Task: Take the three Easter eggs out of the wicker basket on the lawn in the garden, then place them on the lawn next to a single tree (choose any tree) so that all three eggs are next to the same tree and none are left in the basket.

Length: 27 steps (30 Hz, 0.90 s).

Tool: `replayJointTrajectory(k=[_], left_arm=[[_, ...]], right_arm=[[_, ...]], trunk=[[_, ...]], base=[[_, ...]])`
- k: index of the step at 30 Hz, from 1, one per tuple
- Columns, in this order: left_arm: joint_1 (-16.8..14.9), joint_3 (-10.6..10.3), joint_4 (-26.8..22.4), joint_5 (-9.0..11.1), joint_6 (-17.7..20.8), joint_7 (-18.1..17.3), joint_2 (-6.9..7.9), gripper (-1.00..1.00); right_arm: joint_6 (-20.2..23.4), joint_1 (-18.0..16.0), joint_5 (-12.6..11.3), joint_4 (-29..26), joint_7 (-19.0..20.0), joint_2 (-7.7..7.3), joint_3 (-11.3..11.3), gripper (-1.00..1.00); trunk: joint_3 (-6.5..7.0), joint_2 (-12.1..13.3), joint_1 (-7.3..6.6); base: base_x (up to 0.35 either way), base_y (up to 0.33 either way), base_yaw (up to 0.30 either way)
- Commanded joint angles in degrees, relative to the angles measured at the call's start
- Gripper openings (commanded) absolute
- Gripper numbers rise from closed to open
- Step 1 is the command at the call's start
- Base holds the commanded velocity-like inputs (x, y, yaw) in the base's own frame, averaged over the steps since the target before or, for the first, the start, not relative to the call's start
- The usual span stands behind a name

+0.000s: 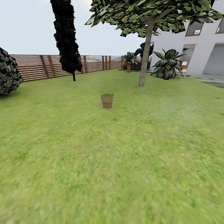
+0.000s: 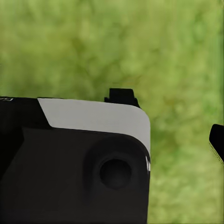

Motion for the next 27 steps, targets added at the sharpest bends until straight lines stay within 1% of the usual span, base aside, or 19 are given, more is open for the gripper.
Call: replayJointTrajectory(k=[1, 12, 23, 27], left_arm=[[0.04, 0.33, -0.11, 0.32, 0.00, -0.02, -0.02, 1.00], [0.04, 0.33, -0.11, 0.32, 0.00, -0.02, -0.02, 1.00], [0.04, 0.33, -0.11, 0.32, 0.00, -0.02, -0.02, 1.00], [0.04, 0.32, -0.11, 0.32, 0.00, -0.02, -0.02, 1.00]], right_arm=[[-0.03, -0.03, 0.29, 0.19, -0.07, 0.03, 0.01, 1.00], [-0.03, -0.03, 0.89, 1.39, -0.15, 0.06, 0.06, 1.00], [0.03, -0.03, 0.52, 1.62, -0.25, 0.11, 0.10, 1.00], [0.05, -0.03, 0.55, 2.91, -0.45, 0.07, 0.15, 1.00]], trunk=[[-0.04, -0.02, 0.03], [-0.04, -0.02, 0.03], [-0.04, -0.02, 0.03], [-0.04, -0.02, 0.03]], base=[[0.340, 0.000, 0.000], [0.340, 0.000, 0.000], [0.340, 0.000, 0.000], [0.340, 0.000, 0.000]])
